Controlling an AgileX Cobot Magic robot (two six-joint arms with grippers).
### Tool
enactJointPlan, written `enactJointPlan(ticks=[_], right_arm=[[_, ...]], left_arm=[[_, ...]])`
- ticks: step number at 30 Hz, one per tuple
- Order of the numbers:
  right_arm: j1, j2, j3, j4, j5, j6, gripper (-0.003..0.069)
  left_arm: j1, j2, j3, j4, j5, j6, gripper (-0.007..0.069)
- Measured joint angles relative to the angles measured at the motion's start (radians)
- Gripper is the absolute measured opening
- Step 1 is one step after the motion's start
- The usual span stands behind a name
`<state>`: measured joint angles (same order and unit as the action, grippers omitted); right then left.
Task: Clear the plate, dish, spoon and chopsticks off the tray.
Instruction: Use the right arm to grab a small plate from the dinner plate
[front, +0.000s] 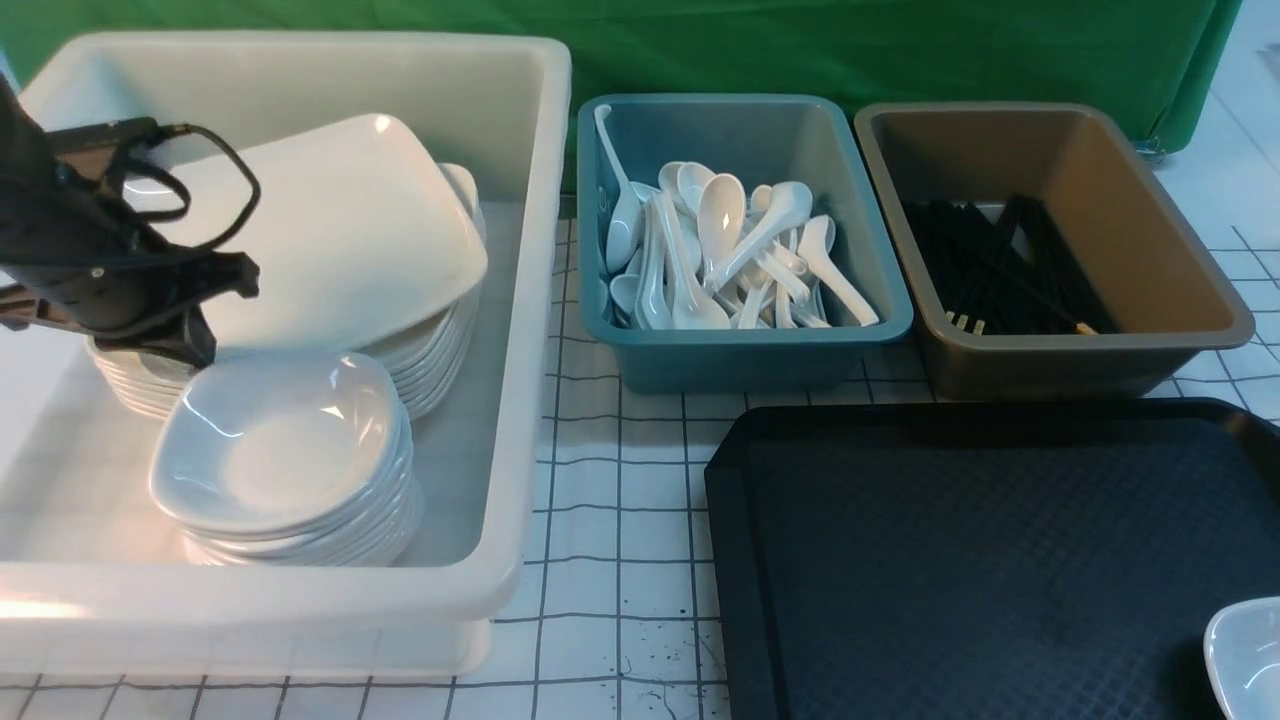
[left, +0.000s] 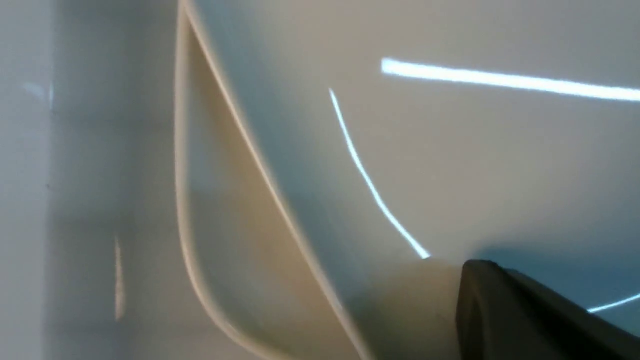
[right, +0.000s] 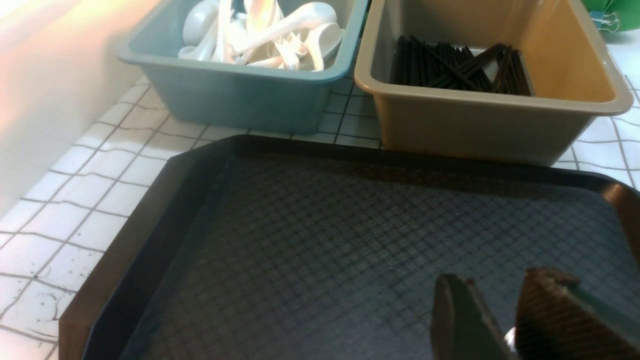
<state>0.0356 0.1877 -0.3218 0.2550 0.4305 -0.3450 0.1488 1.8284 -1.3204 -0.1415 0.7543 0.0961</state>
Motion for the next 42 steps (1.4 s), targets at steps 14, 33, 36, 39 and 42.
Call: enactJointPlan(ticks=[14, 33, 36, 39, 42], right_arm=[[0.000, 0.000, 0.000, 0.000, 0.001, 0.000, 0.0234], [0.000, 0.000, 0.000, 0.000, 0.003, 0.000, 0.0232], [0.000, 0.000, 0.000, 0.000, 0.003, 0.000, 0.0232], [0.000, 0.000, 0.000, 0.000, 0.003, 0.000, 0.0232], [0.000, 0.000, 0.000, 0.000, 0.003, 0.000, 0.0232]], left_arm=[[-0.003, -0.029, 0.004, 0.476, -0.041, -0.305, -0.0003], [-0.010, -0.250, 0.020, -0.229, 0.061, 0.099, -0.0003], [-0.046, -0.250, 0.020, -0.318, 0.122, 0.168, -0.0003], [-0.118, -0.250, 0.020, -0.348, 0.171, 0.185, -0.0003], [-0.195, -0.250, 0.020, -0.358, 0.200, 0.187, -0.0003]])
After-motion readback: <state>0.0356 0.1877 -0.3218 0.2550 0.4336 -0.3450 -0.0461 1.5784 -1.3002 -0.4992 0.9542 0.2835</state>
